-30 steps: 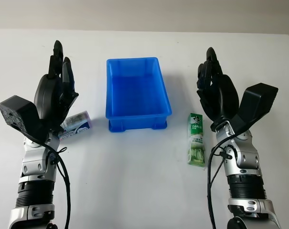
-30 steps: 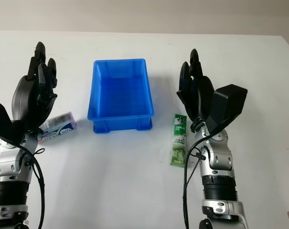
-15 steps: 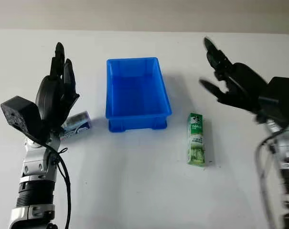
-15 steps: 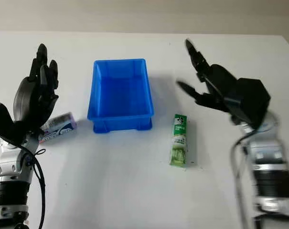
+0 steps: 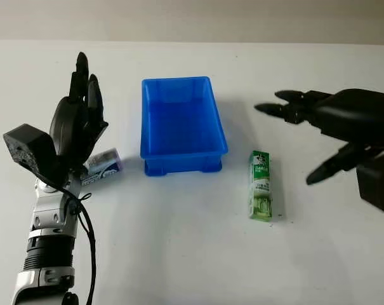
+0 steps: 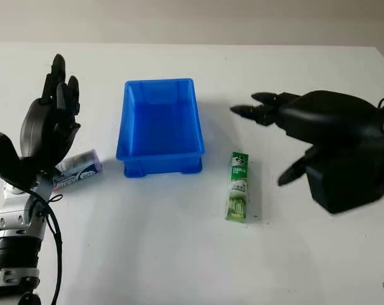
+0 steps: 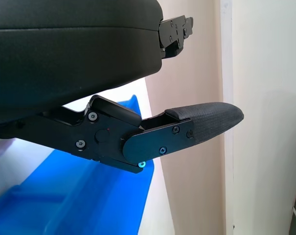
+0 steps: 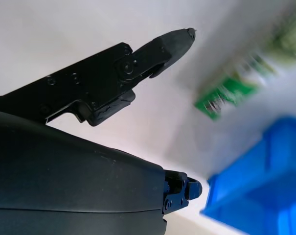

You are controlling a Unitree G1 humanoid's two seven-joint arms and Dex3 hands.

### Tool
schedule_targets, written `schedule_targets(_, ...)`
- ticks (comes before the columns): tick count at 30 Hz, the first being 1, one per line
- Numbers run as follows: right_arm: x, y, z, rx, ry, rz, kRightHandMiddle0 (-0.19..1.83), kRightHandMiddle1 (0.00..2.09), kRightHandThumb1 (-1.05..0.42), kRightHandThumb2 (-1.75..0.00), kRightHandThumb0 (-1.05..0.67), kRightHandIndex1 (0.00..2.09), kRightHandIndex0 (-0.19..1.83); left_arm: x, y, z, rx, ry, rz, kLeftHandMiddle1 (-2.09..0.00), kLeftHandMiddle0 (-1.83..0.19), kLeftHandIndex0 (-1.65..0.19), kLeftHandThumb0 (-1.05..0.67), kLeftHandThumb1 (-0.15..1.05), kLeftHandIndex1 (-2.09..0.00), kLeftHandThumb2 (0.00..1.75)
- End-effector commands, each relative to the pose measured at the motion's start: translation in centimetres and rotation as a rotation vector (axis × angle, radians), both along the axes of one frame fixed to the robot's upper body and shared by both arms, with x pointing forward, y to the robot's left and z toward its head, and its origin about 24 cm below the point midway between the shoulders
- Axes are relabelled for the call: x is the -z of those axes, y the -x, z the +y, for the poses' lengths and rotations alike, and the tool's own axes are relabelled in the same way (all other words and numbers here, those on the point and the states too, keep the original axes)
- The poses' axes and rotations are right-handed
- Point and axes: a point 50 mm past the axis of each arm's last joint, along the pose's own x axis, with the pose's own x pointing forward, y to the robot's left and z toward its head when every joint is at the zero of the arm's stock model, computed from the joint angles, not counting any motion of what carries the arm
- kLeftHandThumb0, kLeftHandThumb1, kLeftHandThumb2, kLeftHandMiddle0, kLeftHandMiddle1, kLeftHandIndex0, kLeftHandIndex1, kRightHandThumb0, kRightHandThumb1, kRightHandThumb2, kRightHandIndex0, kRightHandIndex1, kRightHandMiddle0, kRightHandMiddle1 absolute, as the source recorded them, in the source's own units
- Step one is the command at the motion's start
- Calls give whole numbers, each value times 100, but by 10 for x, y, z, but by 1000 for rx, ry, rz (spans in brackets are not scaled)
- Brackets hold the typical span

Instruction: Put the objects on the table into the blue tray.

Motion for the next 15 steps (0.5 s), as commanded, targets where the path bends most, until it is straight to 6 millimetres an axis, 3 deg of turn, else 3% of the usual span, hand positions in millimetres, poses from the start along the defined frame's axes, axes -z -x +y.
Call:
schedule_targets(1, 3, 0, -3, -30, 60, 0, 3, 5, -81, -6, -53, 6, -1, -6, -2, 0, -2, -17, -10, 0, 19, 19, -80, 105, 0, 71)
schedule_targets(4, 11, 1, -1, -111, 117, -11, 3, 5, -81, -6, -52, 6, 1, -5, -2, 0, -4, -15, -4, 0, 19, 19, -81, 105, 0, 71)
schedule_targets(10, 35, 1, 1, -270, 69, -26, 13, 9, -80, -5, -43, 9, 11, -5, -1, 1, -7, -17, -6, 0, 19, 19, -80, 105, 0, 71)
schedule_targets(15, 41, 0, 5, -354, -15, -29, 20, 11, -92, -9, -36, 11, 19, -4, -1, 2, -5, -17, 1, 0, 19, 19, -80, 105, 0, 71)
